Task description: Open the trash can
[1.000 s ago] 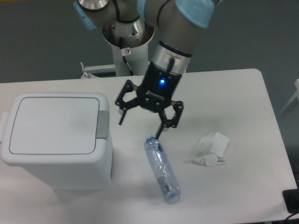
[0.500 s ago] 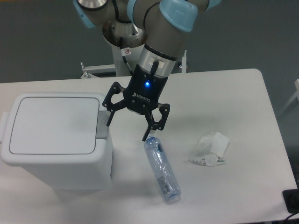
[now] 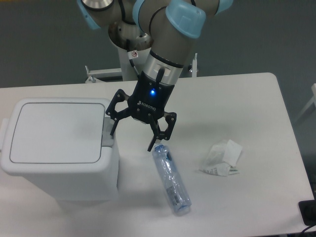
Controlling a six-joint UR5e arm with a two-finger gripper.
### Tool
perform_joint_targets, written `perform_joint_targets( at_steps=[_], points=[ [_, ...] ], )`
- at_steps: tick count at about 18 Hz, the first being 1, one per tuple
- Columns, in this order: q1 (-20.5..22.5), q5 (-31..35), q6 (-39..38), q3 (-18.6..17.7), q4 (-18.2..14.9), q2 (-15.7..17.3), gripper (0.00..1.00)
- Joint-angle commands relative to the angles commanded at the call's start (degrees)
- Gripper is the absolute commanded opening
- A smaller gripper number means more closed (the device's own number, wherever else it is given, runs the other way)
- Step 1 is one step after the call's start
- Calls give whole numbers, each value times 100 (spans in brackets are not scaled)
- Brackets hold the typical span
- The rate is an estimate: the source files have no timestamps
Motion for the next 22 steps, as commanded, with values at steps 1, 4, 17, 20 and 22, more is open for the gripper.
perform_joint_targets(
  at_steps=[1,4,17,20,22],
  points=[
    [0,0,0,0,9,0,100],
    [0,0,0,0,9,0,100],
    [0,167,0,96,0,-18,100],
    [114,167,18,105,0,-18,100],
    [350,167,44,131,0,-9,100]
  ],
)
